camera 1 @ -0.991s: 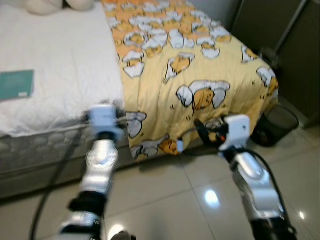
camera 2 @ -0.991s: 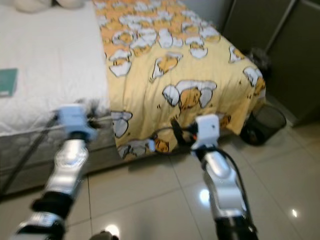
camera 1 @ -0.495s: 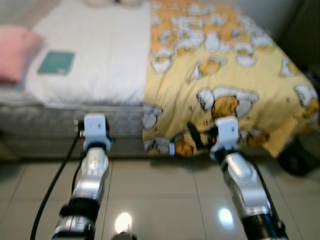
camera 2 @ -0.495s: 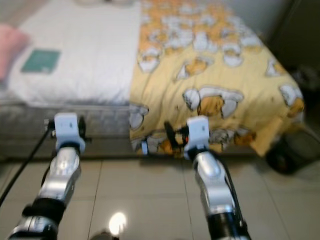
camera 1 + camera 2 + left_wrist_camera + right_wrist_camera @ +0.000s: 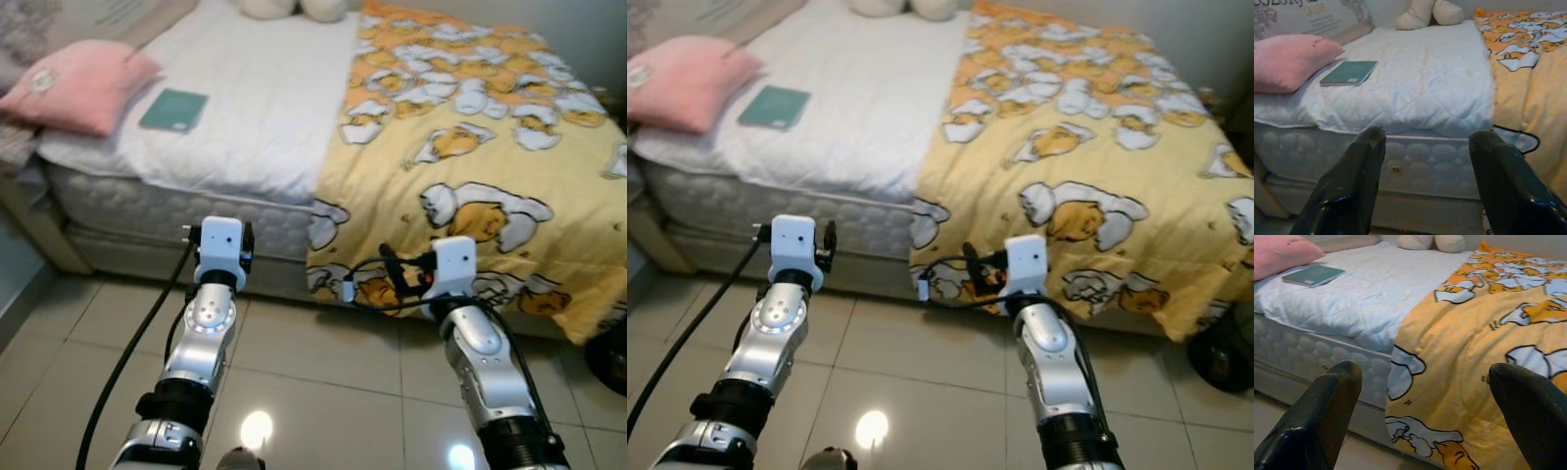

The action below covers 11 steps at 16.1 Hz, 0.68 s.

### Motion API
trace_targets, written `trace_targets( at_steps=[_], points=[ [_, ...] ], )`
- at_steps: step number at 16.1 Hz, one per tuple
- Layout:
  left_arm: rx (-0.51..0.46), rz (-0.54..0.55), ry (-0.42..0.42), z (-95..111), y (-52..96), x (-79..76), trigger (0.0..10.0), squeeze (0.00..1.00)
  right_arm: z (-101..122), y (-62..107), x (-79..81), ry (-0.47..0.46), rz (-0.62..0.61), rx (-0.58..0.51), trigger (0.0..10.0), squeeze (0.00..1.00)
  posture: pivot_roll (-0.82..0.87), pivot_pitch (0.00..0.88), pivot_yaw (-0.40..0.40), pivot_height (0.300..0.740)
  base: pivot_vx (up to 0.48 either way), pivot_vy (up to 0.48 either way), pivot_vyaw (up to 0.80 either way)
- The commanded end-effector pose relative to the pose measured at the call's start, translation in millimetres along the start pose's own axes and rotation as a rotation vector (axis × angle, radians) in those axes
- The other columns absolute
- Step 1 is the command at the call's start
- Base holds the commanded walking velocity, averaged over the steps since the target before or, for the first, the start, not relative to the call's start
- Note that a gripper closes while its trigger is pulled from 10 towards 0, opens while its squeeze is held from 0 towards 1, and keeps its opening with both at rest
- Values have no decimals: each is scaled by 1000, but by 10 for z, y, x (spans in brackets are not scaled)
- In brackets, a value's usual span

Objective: Clean up the room

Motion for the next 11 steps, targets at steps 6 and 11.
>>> trace_targets(
  at_steps=[6,11],
  points=[
    [21,-26,50,19,-54,-12,10000,1000,-55,28,-53,7,-15,6,10000,1000,-19,0,-23,740,417,-55,508],
    [28,-40,76,8,-43,-68,10000,1000,-63,54,-104,7,-32,-2,10000,1000,-30,0,-18,740,434,0,510]
  ],
)
Point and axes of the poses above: a point about 5 cm out from each wrist's last joint towards the gripper, its own y axis pointing back from the gripper into the wrist, its own z axis along the axis of the wrist's last joint, x = y × z, the point moved 6 cm from there along -y, pointing out of the wrist towards the gripper, and after that the axes turned 3 degrees about -y, right-handed, at the moved point
